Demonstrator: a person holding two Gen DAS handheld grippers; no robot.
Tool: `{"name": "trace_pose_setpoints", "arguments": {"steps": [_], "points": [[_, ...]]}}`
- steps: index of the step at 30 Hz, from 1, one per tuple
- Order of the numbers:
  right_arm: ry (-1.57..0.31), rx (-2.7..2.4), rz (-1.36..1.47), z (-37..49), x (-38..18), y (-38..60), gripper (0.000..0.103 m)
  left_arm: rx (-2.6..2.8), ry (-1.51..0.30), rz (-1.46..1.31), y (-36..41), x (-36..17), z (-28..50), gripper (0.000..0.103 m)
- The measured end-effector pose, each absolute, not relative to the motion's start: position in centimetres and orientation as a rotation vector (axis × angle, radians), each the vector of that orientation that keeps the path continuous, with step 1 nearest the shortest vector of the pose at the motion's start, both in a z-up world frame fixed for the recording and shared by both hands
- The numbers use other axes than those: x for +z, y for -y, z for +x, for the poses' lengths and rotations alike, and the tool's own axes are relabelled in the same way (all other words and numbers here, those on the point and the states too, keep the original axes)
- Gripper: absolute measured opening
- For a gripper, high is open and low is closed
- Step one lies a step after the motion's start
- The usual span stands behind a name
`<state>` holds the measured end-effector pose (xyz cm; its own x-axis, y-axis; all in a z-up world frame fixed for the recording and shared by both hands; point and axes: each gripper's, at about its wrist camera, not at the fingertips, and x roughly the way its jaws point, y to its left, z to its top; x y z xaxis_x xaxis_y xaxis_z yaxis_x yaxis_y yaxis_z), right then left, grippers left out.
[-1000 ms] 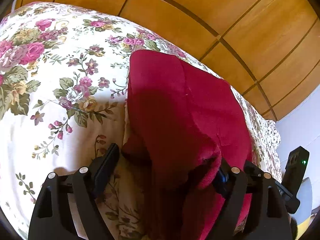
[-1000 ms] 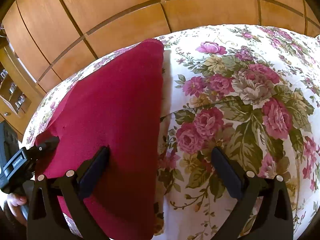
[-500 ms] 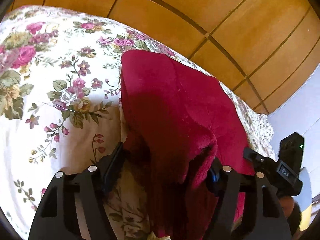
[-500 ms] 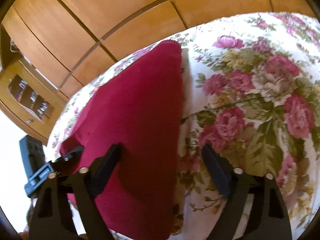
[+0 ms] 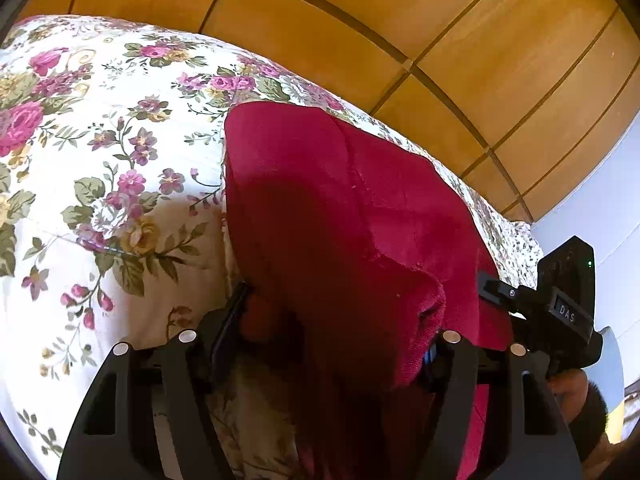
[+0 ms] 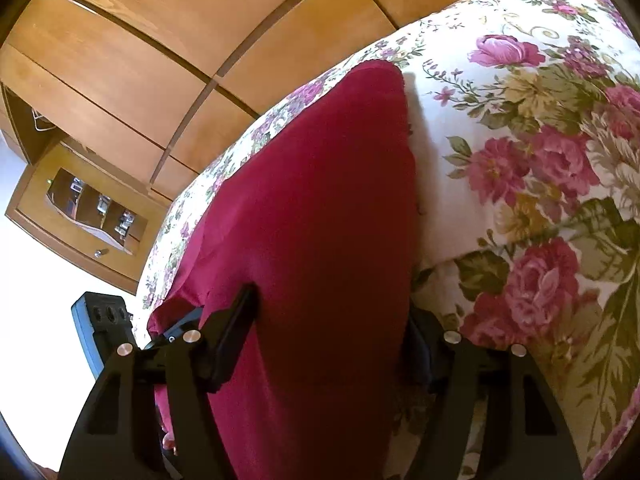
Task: Fold small clothes
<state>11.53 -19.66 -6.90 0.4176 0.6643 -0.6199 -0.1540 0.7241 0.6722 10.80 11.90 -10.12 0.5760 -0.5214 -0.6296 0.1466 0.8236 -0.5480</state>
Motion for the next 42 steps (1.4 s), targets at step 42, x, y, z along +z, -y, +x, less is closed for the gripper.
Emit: {"name": "trace_pose_setpoints", "arguments": {"steps": [42], "points": [[-0.528, 0.115, 0.104, 13.2, -1.1, 40.9, 0.046, -0.747, -0.793, -0.06, 19.0, -5.6, 25.2, 0.042]]}}
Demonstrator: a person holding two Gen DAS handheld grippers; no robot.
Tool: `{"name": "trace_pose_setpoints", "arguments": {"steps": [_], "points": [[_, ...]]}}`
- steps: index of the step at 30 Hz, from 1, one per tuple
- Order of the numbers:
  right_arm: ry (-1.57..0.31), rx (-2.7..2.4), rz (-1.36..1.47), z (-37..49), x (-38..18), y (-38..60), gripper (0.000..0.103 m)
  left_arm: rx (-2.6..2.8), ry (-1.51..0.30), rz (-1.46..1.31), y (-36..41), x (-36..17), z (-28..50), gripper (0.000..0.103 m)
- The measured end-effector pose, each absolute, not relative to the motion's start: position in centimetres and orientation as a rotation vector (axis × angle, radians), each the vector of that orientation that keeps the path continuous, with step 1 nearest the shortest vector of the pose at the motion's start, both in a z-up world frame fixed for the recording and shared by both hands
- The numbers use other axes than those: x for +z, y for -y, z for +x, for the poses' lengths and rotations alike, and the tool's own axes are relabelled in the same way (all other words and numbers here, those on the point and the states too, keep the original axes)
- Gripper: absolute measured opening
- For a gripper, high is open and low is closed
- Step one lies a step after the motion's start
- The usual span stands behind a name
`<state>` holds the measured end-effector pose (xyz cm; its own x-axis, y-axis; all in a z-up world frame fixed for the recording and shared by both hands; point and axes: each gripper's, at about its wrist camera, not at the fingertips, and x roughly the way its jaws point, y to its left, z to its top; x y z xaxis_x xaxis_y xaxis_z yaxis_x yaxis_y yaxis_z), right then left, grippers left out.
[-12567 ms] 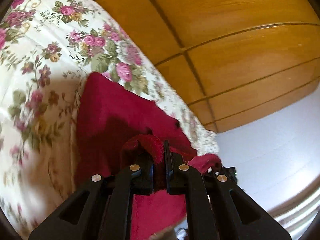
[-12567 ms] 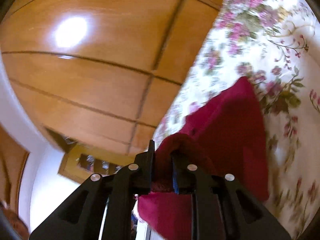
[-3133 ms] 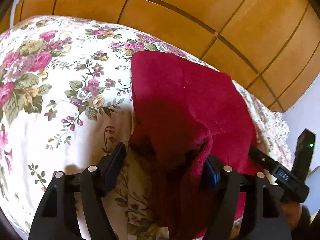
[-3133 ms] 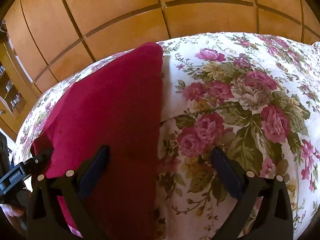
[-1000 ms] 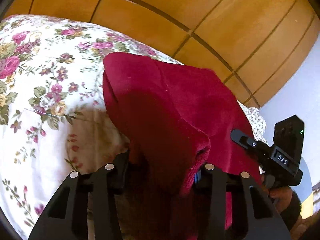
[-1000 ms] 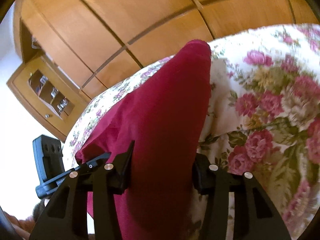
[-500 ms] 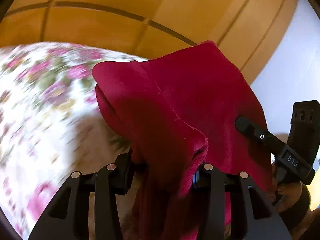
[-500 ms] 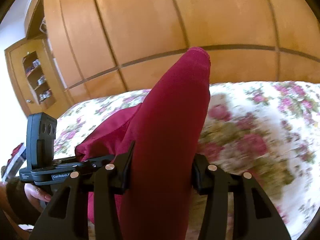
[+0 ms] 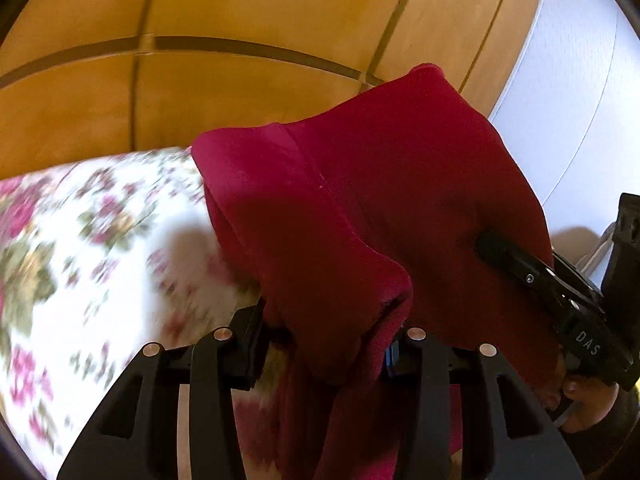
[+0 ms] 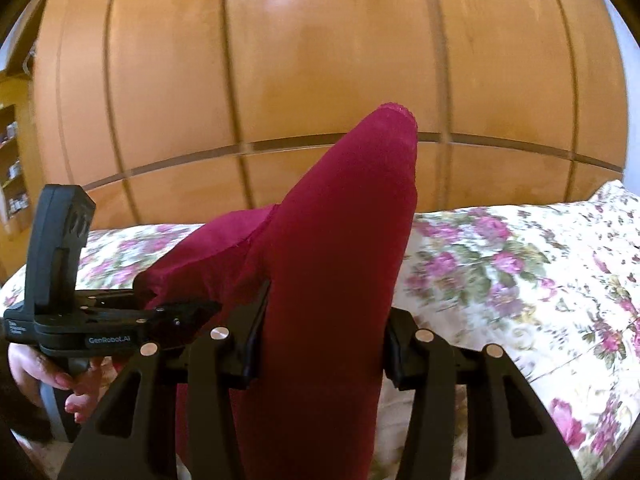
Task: Fold small clothes
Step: 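Lower the folded shirt onto the bedspread and open both tools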
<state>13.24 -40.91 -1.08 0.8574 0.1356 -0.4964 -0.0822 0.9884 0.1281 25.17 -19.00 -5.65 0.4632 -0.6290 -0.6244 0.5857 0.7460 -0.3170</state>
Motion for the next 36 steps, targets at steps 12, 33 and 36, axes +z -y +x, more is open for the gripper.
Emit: {"name": "trace_pose_setpoints", "arguments": {"steps": [12, 33, 36], "points": [[-0.736, -0.09, 0.338, 16.0, -6.5, 47.0, 0.087, -0.7, -0.883, -0.136, 19.9, -8.6, 28.2, 0.06], [-0.764, -0.251, 0.309, 5.7, -5.9, 43.3, 0.101, -0.524, -0.842, -0.12, 14.9, -7.7, 19.2, 0.089], [-0.776, -0.227, 0.33, 4.0, -5.4, 42.4, 0.101, -0.501, -0.83, -0.131, 13.7, -7.5, 17.1, 0.095]]}}
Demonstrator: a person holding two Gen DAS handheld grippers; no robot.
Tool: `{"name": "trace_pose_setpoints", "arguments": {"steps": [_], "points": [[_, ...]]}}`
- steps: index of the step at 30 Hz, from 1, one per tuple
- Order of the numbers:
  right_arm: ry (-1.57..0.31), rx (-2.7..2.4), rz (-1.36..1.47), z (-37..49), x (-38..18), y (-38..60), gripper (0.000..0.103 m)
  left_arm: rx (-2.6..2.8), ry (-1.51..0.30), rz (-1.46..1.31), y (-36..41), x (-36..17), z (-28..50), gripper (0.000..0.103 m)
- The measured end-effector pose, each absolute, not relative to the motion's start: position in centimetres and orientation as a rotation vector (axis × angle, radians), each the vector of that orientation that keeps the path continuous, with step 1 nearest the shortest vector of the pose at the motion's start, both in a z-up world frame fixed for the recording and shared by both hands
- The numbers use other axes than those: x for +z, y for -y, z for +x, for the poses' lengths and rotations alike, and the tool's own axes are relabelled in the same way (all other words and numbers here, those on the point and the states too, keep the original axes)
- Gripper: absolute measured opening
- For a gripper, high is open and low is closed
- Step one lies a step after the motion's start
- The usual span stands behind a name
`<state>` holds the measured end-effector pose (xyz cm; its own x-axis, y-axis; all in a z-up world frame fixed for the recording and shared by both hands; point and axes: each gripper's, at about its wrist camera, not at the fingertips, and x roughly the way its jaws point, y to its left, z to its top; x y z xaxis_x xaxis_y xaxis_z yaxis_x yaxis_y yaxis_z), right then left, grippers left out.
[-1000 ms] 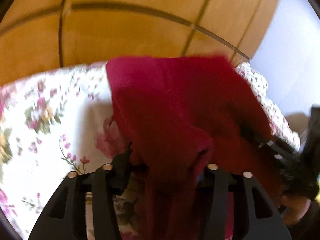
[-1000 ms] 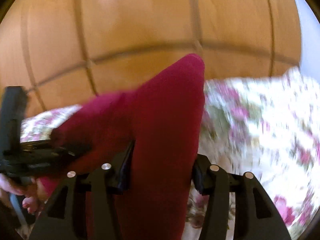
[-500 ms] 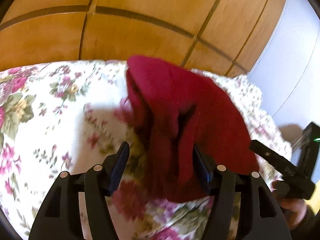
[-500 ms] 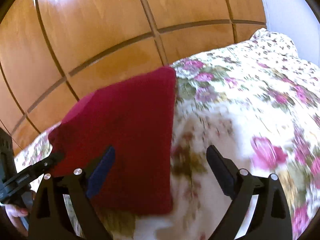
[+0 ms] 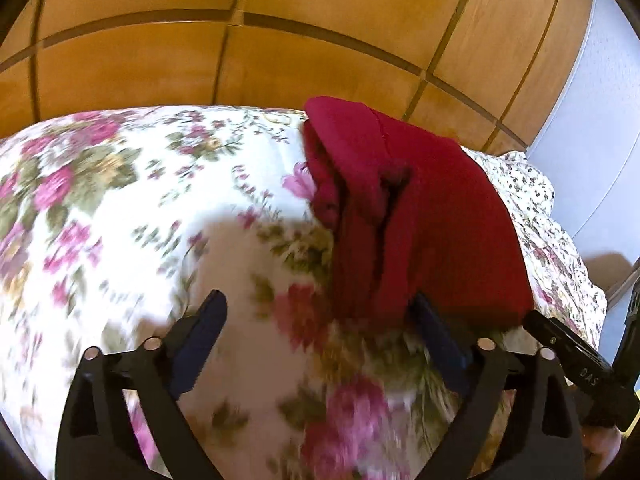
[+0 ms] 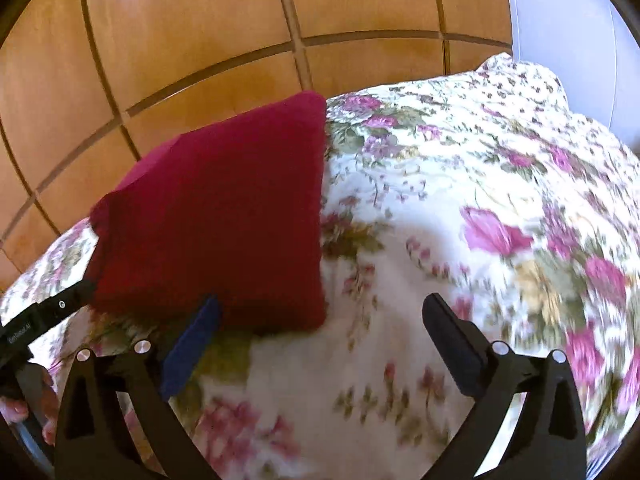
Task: Fold small clothes
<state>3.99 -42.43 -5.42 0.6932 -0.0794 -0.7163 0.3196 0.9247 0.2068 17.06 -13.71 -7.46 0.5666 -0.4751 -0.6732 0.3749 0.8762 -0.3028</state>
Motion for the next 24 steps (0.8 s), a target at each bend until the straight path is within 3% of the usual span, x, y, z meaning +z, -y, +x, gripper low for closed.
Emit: {"name": "trace_pose_setpoints", "arguments": {"steps": [8, 24], "points": [[-0.764, -0.213, 0.205, -0.5, -3.1, 38.4, 0.101, -0.392, -0.682, -0.022, 13.1, -4.9, 9.9, 0.099], [-0.663, -0.296, 0.168, -7.2, 0.1, 35.6, 0.101, -0.187, -0.614, 0.001, 11.1, -1.9, 2.1, 0.099]]}}
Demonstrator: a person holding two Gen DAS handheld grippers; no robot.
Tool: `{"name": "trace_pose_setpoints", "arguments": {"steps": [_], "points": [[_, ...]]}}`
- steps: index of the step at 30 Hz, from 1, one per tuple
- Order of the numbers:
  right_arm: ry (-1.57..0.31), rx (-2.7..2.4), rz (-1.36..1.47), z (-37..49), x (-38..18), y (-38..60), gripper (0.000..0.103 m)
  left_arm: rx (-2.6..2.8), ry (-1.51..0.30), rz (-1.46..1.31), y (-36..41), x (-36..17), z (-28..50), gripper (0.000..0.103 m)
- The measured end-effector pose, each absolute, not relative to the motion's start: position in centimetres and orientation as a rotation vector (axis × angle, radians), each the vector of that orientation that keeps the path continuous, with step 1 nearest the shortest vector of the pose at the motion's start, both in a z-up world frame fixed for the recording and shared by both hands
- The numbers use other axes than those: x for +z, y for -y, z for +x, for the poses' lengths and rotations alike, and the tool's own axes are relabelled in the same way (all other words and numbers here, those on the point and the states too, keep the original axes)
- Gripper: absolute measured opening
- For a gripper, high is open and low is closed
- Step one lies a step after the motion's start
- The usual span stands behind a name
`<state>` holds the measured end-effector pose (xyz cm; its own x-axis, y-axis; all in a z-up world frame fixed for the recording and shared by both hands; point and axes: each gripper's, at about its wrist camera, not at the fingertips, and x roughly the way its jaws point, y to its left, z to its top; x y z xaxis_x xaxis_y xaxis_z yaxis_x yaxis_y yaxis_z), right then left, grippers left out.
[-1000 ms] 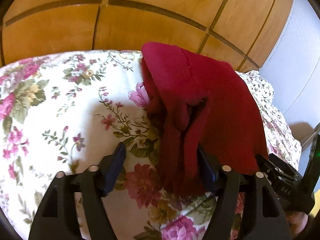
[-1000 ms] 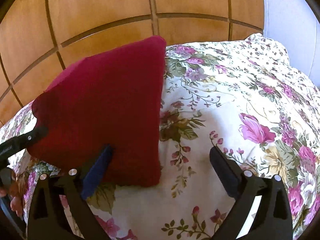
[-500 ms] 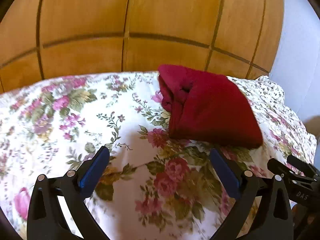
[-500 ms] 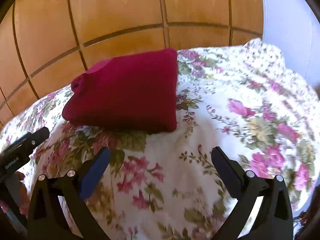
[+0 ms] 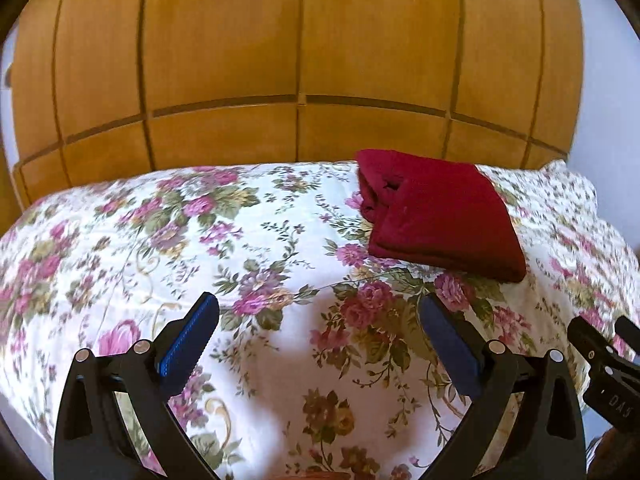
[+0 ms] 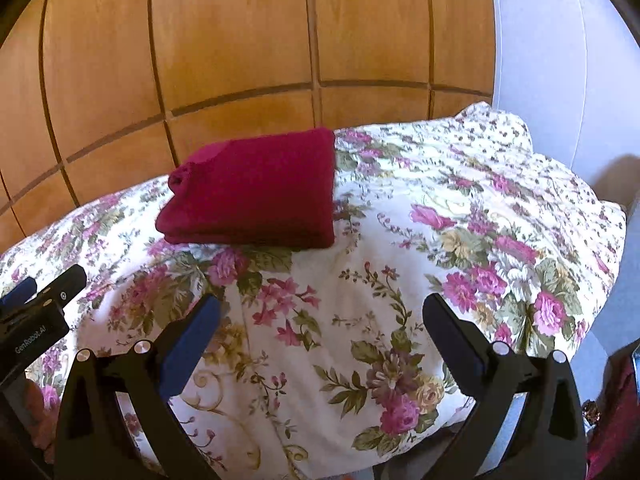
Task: Fold small clothes
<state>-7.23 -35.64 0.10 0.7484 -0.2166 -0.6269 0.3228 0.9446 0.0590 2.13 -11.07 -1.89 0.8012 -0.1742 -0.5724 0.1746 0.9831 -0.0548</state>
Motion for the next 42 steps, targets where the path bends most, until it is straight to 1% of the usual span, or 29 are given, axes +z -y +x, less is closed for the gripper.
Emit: {"name": "trace_pose_setpoints", "arguments": {"steps": [9, 42], "points": [[-0.649, -0.305, 0.189, -7.6, 0.4, 36.0, 0.101, -0.19, -0.587, 0.058, 11.7, -1.6, 0.9, 0.099], [-0.642, -0.289, 0.171, -7.5, 0.5, 35.8, 0.101, -0.223, -0.619, 0.093, 13.2, -2.5, 0.8, 0.099]]}}
